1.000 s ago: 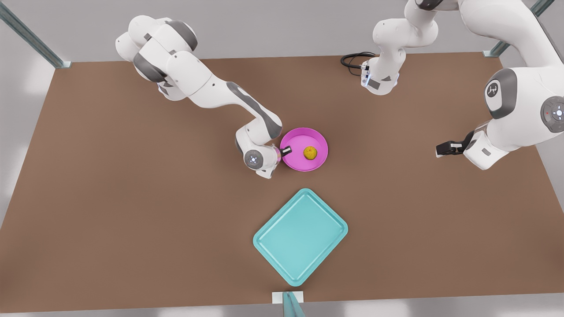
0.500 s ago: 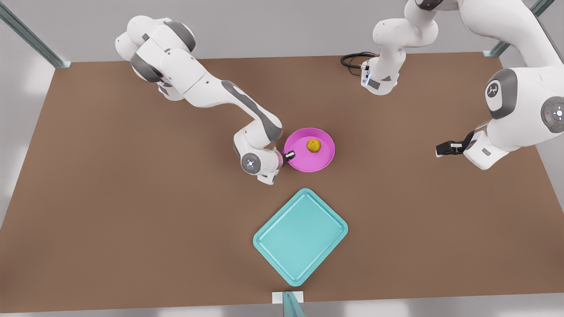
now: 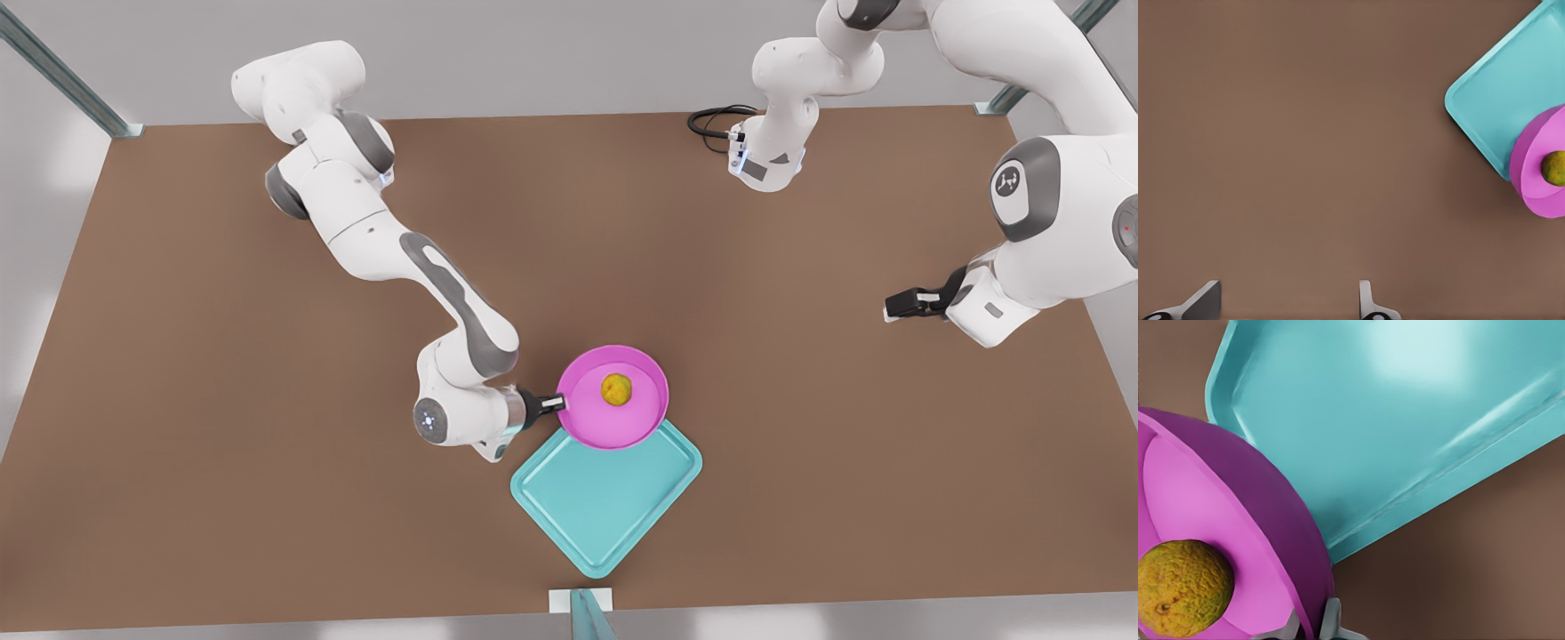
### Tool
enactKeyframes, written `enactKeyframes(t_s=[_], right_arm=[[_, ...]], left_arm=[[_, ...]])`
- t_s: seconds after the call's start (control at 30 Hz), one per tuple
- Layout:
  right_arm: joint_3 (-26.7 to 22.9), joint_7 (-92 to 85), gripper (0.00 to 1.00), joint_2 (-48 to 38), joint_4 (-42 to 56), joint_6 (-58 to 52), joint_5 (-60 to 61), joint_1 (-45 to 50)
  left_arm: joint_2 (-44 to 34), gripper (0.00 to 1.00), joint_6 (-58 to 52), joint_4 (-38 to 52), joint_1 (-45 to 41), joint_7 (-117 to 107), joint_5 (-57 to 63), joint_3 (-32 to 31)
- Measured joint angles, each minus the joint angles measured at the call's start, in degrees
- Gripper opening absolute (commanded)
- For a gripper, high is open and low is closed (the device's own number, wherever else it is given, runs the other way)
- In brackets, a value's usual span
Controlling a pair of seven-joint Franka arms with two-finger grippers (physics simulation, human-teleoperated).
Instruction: Place the orange on the plate with the left arm and the plate on the tray with the right arm
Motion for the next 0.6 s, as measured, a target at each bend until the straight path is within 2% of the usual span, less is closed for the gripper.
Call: enactKeyframes(t_s=[0.13, 0.5, 0.53, 0.6], right_arm=[[1.27, 2.26, 0.21, 4.73, 5.93, 1.68, 2.27, -0.33], [1.69, 6.89, 0.22, 8.85, 9.49, 10.15, 5.50, -3.17], [1.73, 7.26, 1.00, 9.09, 9.60, 10.75, 5.43, -3.05], [1.78, 7.87, 1.00, 9.39, 9.58, 11.89, 5.34, -2.72]], left_arm=[[0.41, 1.00, -0.18, 0.00, -0.01, -0.04, 0.16, 0.01], [0.54, 1.00, -0.64, 0.01, 0.00, -0.15, 0.24, 0.17], [0.54, 1.00, -0.65, 0.00, 0.00, -0.16, 0.23, 0.17], [0.58, 1.00, -0.66, 0.00, 0.00, -0.20, 0.21, 0.17]])
